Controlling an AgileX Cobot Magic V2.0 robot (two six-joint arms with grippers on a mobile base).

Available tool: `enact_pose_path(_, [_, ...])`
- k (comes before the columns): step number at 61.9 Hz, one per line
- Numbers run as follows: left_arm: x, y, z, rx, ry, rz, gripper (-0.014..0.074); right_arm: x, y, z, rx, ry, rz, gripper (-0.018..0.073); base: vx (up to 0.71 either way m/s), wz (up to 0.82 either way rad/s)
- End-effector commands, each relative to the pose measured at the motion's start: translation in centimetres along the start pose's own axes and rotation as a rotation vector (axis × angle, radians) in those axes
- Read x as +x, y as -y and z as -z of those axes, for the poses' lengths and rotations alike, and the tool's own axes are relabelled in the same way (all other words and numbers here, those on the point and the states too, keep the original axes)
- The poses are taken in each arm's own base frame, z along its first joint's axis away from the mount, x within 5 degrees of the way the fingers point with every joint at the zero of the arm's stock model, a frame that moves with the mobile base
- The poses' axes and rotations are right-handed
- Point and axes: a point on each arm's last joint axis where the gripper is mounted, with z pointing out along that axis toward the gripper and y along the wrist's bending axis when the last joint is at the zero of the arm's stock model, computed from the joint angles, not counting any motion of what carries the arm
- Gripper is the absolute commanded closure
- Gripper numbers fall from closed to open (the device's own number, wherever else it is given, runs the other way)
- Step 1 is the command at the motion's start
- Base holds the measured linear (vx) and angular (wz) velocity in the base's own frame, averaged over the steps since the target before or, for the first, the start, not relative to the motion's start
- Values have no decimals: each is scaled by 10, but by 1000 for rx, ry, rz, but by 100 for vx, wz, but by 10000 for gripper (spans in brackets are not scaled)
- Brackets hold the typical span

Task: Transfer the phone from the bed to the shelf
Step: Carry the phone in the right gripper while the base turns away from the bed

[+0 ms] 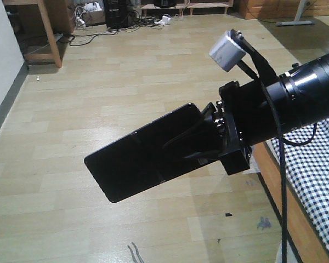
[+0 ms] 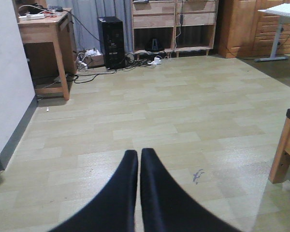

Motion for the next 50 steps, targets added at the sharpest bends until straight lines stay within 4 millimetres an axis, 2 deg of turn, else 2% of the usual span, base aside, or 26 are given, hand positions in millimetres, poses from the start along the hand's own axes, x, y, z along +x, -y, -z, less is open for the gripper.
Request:
enact_pose_path(1, [-6, -1, 0, -4, 77, 13, 596, -11, -21, 12, -78, 67, 29, 564, 1, 13])
enact_pose_path(50, [-6, -1, 0, -4, 77, 13, 596, -11, -21, 12, -78, 67, 29, 564, 5, 11])
